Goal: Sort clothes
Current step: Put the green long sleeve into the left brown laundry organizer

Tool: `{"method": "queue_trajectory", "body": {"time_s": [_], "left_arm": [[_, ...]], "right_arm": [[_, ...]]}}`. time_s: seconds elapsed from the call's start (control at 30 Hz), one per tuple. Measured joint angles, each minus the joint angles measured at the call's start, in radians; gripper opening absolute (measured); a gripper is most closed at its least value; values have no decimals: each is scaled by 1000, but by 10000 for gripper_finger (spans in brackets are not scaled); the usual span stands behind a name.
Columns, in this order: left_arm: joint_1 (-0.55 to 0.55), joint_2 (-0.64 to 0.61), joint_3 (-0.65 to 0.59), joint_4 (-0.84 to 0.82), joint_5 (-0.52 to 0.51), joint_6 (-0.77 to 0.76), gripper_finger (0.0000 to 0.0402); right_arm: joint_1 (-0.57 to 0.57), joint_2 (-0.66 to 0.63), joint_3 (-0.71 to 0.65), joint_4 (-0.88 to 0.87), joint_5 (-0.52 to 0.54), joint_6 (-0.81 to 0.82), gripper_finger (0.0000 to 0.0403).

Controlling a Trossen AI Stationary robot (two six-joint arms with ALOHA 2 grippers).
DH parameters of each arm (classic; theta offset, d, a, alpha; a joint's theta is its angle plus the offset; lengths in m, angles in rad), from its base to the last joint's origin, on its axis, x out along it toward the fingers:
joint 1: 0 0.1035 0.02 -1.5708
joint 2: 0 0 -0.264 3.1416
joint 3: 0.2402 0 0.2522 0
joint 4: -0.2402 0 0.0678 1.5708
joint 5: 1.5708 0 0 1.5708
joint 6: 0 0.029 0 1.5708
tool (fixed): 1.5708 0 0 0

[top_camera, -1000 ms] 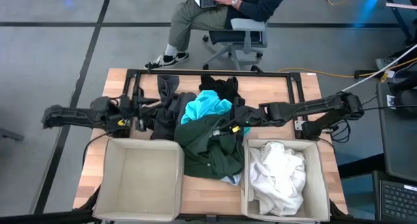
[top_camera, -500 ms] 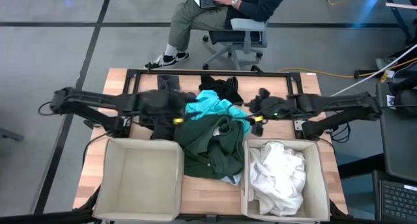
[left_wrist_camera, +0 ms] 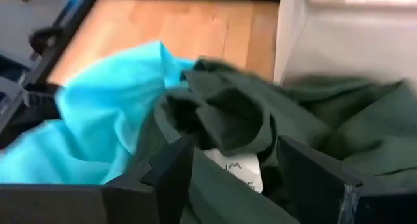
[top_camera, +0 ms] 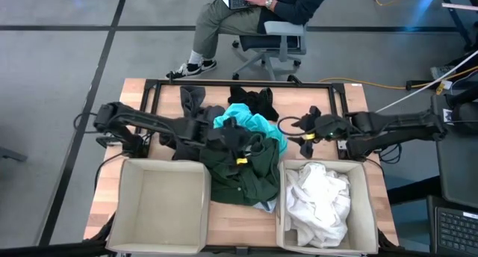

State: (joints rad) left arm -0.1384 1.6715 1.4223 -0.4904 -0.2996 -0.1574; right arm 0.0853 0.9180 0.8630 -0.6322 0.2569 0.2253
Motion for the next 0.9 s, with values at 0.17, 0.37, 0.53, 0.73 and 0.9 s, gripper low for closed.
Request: {"method": "queue_trajectory", "body": {"time_s": [0.17, 0.37, 0.53, 0.73, 0.9], "left_arm": [[1, 63, 0, 1, 3, 0, 212], [2, 126, -3, 18, 147, 1, 212], [2, 187, -3, 81, 119, 15, 212], [3, 277, -4, 163, 77, 87, 208], [4, 335, -4, 167, 25, 95, 154]], "right_arm": [[0, -11, -91, 162, -86, -3, 257], [0, -10, -180, 350, -93, -28, 257], [0, -10, -205, 435, -91, -43, 257], [0, -10, -205, 473, -83, -49, 257], [0, 6, -205, 469, -56, -50, 257]]}}
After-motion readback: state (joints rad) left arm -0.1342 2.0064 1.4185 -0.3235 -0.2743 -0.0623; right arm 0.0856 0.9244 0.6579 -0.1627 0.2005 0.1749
